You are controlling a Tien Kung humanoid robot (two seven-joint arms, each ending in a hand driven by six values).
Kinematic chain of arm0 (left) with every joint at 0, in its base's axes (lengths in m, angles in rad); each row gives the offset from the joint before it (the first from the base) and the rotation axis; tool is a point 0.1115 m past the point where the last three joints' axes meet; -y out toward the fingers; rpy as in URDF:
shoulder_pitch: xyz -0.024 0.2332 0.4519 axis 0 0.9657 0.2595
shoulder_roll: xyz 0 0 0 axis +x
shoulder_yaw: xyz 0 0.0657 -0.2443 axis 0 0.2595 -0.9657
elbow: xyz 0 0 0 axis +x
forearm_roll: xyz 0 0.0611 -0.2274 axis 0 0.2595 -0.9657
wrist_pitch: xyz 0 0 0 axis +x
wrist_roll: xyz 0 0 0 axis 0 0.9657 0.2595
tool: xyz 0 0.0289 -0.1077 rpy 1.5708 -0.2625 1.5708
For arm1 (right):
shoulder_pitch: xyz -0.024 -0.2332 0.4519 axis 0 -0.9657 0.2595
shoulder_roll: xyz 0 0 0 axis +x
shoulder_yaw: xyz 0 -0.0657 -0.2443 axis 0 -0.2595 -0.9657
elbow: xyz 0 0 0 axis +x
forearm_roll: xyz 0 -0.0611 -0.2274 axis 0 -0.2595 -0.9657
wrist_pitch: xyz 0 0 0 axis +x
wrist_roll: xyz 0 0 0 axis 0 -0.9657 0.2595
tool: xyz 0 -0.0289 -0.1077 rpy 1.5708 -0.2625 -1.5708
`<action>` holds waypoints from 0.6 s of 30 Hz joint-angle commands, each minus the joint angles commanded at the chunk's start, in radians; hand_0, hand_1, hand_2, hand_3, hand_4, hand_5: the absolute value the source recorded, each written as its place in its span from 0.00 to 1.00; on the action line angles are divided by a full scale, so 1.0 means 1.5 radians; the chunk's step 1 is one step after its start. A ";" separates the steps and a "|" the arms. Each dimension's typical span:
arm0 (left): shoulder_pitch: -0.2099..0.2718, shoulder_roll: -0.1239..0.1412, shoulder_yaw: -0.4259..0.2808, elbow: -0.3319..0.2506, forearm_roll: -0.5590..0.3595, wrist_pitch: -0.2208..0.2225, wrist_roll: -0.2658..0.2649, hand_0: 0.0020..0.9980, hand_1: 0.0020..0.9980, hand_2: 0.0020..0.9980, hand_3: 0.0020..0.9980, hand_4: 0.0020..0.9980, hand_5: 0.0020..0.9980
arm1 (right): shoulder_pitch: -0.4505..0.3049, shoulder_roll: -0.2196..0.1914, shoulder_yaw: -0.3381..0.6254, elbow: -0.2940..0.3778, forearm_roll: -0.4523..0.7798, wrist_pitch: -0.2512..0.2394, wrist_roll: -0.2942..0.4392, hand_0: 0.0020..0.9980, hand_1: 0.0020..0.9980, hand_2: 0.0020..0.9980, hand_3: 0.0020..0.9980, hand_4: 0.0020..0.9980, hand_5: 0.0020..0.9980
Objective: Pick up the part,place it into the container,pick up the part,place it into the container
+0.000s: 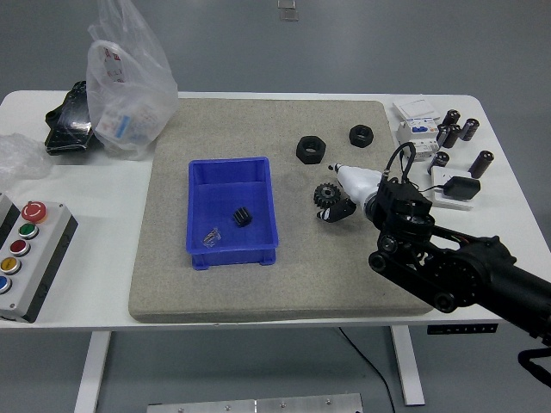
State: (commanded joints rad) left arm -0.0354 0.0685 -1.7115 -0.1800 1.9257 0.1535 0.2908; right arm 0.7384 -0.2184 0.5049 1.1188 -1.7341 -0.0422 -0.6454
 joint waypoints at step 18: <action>0.000 0.000 0.003 0.000 -0.006 0.004 -0.008 0.74 0.68 0.60 0.67 0.51 0.00 | -0.004 0.012 -0.027 -0.025 -0.002 -0.118 0.000 0.27 0.59 0.44 0.54 0.64 0.16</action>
State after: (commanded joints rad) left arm -0.0350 0.0680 -1.7065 -0.1800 1.9160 0.1597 0.2786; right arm 0.7321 -0.1996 0.4644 1.0811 -1.7365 -0.2195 -0.6454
